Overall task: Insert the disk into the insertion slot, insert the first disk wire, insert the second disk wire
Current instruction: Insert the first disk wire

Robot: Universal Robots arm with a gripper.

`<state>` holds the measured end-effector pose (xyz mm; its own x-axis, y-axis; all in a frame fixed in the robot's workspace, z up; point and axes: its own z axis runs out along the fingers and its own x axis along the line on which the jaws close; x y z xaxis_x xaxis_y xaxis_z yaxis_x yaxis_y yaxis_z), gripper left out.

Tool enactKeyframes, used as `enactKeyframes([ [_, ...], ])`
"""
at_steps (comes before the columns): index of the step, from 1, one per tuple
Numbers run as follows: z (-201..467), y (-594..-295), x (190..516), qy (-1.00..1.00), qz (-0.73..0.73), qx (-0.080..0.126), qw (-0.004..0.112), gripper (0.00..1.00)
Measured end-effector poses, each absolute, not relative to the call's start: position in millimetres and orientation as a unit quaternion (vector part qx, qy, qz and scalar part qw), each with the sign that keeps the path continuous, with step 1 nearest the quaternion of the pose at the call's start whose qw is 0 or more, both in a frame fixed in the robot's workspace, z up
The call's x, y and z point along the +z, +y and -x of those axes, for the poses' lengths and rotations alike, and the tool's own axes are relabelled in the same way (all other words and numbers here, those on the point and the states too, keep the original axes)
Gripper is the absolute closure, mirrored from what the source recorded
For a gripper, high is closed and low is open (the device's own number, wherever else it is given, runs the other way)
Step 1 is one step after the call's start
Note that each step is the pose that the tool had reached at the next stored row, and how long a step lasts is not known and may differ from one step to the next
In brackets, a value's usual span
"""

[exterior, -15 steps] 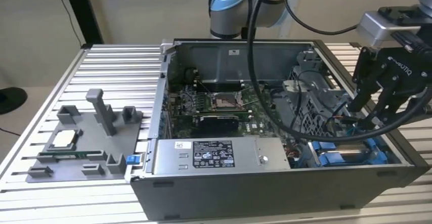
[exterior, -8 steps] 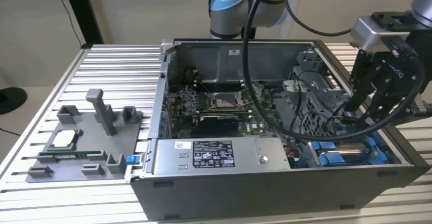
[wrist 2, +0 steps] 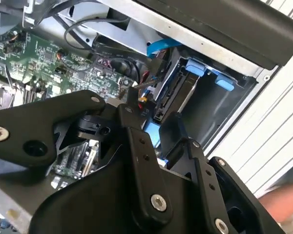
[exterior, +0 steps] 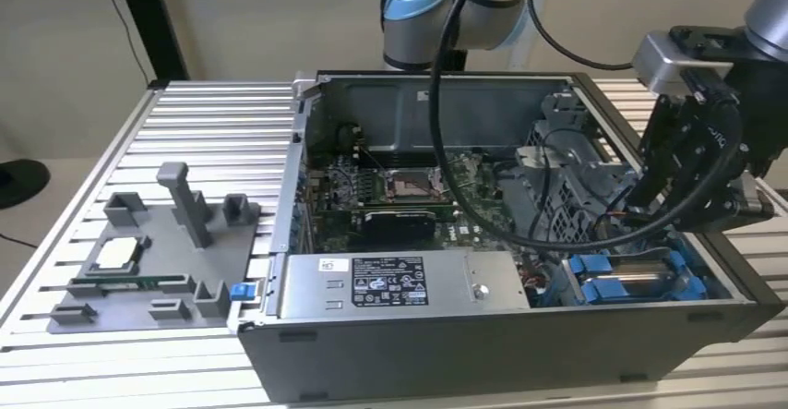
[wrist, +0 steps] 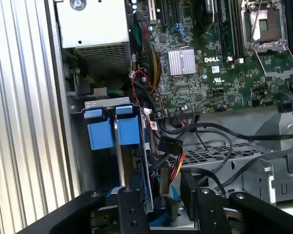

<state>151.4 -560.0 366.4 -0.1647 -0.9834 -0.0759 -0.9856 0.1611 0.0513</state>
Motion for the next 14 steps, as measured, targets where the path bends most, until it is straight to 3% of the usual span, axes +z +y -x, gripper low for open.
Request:
enactKeyframes([
  [13, -151.5, -559.9, 366.6, 0.774, 0.631, 0.052, 0.012, 0.00],
  [14, -151.5, -559.9, 366.5, 0.774, 0.631, 0.052, 0.012, 1.00],
])
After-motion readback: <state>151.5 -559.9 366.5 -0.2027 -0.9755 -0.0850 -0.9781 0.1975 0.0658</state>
